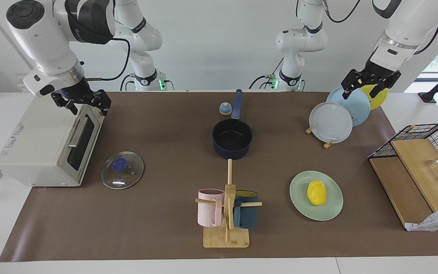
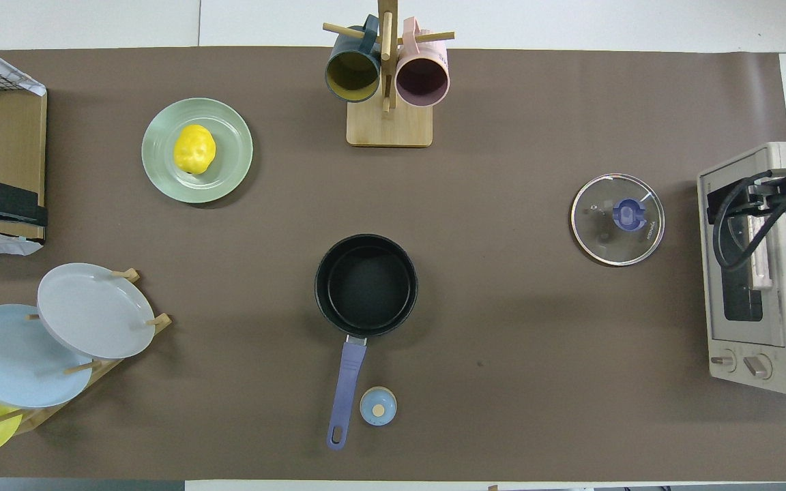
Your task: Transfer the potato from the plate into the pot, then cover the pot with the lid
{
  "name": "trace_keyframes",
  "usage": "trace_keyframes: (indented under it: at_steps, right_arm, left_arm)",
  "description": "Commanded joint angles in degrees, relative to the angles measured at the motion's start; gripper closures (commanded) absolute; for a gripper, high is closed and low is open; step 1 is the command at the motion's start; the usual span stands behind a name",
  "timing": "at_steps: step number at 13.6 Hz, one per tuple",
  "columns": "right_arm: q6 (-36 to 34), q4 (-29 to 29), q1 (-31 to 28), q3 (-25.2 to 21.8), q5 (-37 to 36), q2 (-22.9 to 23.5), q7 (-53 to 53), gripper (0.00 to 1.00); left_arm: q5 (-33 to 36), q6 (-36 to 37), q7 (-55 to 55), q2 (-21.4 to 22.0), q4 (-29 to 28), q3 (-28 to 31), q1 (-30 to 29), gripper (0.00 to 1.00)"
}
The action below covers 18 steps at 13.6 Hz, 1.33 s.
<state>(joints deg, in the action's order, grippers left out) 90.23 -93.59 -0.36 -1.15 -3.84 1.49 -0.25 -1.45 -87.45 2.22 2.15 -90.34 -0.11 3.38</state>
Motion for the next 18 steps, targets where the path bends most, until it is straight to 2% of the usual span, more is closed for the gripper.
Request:
trace_keyframes:
  at_steps: [1,5,8,10,12,14,18]
  right_arm:
    - [-0.32,0.25,-0.35,0.27,0.94,-0.18,0.6,0.0]
    - [-0.32,0.25,-0.26,0.36,0.94,-0.18,0.6,0.0]
    - [-0.76,0.25,-0.26,0.27,0.94,-0.26,0.16,0.0]
    - [-0.42,0.25,-0.35,0.44,0.94,-0.26,-2.54,0.0]
    - [1.43,-0.71,-0.17,0.53,4.51,-0.44,-8.52,0.0]
    - [7.21,-5.44,-0.17,0.53,5.77,-1.58,-8.81,0.0]
    - [17.93,-11.6,0.27,0.62,5.77,1.57,-10.64,0.0]
  left_arm:
    - [-1.01,-0.7,-0.2,-7.57,5.76,-0.32,0.31,0.0]
    - [-0.92,-5.34,-0.11,-22.07,15.34,-0.68,1.8,0.0]
    - [-0.84,-16.49,-0.2,-31.39,17.03,-0.77,1.98,0.0]
    - [-0.57,-19.33,-0.11,-37.54,20.44,-0.86,2.68,0.0]
    - [-0.48,-21.61,-0.11,-40.38,21.52,-0.77,3.03,0.0]
    - [-0.31,-23.28,-0.11,-41.87,21.17,-0.77,3.56,0.0]
    - [1.54,-25.22,-0.37,-41.62,17.49,-0.86,3.82,0.0]
